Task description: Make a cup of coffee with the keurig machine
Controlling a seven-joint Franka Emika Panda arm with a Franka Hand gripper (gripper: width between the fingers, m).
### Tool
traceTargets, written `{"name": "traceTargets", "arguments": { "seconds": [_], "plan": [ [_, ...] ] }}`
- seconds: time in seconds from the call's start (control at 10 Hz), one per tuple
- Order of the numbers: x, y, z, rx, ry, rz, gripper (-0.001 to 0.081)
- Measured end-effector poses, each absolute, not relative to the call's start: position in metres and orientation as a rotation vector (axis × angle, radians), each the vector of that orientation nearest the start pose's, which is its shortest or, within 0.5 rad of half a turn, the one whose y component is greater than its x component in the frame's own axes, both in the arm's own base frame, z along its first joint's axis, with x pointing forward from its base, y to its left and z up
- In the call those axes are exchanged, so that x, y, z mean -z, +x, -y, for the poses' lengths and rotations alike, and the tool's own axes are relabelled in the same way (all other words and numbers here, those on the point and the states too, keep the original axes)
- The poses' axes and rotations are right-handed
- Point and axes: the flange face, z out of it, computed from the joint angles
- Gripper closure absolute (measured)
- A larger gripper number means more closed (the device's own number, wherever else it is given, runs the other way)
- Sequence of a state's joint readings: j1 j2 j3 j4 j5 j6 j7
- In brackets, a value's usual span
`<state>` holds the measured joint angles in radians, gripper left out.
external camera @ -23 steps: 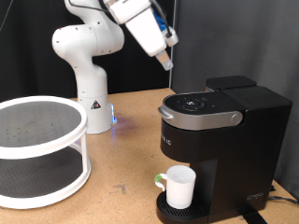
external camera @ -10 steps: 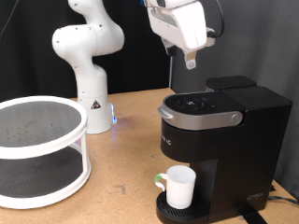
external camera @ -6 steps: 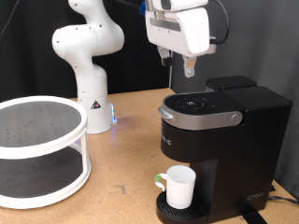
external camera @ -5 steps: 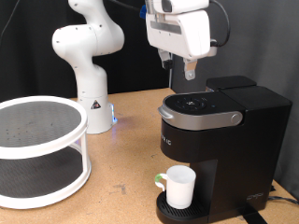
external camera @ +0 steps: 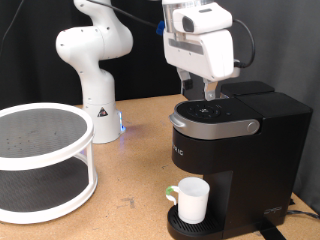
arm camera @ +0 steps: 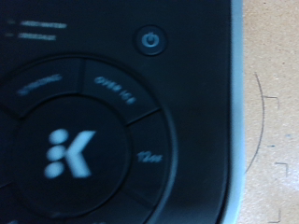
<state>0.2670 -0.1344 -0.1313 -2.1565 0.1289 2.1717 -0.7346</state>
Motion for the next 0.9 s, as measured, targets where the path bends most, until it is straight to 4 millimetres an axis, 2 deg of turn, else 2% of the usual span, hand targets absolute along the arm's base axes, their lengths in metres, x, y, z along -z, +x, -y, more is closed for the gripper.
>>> {"name": "traceTargets", "arguments": {
  "seconds": [0.2,0.3,0.4,0.5,0.6,0.7,0.8,0.9],
  "plan": [
    [-0.462,0.520,-0.080,0.319,-2.809,1.205,0.0263],
    [-0.459,0.520,-0.083,0.332,-2.805,1.208,0.0263],
    [-0.457,0.519,-0.085,0.339,-2.799,1.209,0.0397],
    [-0.454,0.518,-0.087,0.340,-2.794,1.210,0.0397],
    [-0.451,0.516,-0.089,0.337,-2.790,1.212,0.0600],
    [-0.447,0.514,-0.092,0.331,-2.786,1.216,0.0727],
    [-0.444,0.513,-0.093,0.329,-2.783,1.219,0.0727],
    [-0.440,0.511,-0.094,0.324,-2.783,1.222,0.0790]
  ]
}}
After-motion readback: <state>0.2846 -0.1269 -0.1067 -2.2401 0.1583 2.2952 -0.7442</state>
